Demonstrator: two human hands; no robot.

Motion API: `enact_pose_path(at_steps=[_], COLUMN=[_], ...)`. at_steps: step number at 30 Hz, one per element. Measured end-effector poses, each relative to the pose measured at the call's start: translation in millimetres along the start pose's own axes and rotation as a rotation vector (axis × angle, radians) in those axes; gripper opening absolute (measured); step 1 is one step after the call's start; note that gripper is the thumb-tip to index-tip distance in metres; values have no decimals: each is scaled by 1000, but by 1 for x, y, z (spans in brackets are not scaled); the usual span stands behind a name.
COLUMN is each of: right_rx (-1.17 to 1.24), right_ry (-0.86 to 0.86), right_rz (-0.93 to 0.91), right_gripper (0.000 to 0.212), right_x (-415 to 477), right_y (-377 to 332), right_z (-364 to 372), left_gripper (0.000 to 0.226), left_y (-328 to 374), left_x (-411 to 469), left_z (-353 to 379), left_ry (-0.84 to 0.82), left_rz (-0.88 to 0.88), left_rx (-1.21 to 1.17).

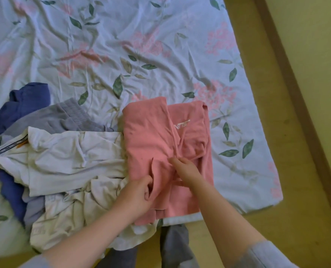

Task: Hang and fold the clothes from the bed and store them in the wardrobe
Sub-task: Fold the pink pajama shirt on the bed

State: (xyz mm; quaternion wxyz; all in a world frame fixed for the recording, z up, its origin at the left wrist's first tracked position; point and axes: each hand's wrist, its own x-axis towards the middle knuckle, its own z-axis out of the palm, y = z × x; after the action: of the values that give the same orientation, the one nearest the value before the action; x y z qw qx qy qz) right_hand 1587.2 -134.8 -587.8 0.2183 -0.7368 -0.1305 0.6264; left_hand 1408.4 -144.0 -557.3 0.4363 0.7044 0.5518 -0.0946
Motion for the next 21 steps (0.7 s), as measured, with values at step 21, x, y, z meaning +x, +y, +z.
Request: enact_pose_path(at_steps=[21], right_rx=[-352], right_ry=[78], right_rz=[-278], right_gripper=[34], right_x=[-11], right_y=[67], right_z=[-14], left_gripper=[26], left_y=[-42], left_x=[1], left_z=[17], left_ry=[211], left_rz=[-383], left_rx=[-281])
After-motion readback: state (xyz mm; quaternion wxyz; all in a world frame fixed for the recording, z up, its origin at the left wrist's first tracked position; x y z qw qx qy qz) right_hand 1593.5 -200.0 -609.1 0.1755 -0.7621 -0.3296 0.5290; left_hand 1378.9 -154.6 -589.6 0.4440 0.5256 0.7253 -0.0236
